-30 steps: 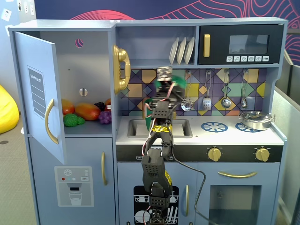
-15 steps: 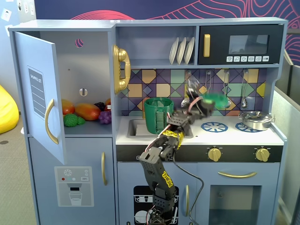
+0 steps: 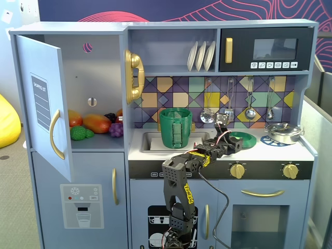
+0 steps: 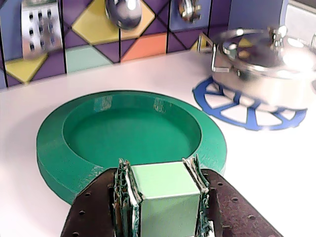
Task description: Take off the lid from the green recipient and place it on the counter
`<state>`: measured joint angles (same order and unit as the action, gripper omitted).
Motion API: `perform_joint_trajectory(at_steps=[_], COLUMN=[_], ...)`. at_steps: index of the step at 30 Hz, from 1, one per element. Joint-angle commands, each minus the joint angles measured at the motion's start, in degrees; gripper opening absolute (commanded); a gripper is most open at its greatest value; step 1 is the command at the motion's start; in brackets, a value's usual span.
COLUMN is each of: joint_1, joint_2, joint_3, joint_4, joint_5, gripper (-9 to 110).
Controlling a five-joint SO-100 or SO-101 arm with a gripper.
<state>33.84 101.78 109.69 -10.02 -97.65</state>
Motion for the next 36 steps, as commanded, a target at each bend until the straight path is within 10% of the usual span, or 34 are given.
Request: perform_joint_trajectory(at_steps=[1, 17, 27, 36], joint_1=[0.8, -1.6, -8.4, -24.1], joint_2=[0.7, 14.2, 50.5, 72.2], joint_3=[0.0, -8.5, -1.1, 32.3], joint_4=[-3.1, 14.3, 60.8, 72.9], joint_5=[-1.4, 1.3, 0.4, -0.4], gripper=[0, 29, 20, 0])
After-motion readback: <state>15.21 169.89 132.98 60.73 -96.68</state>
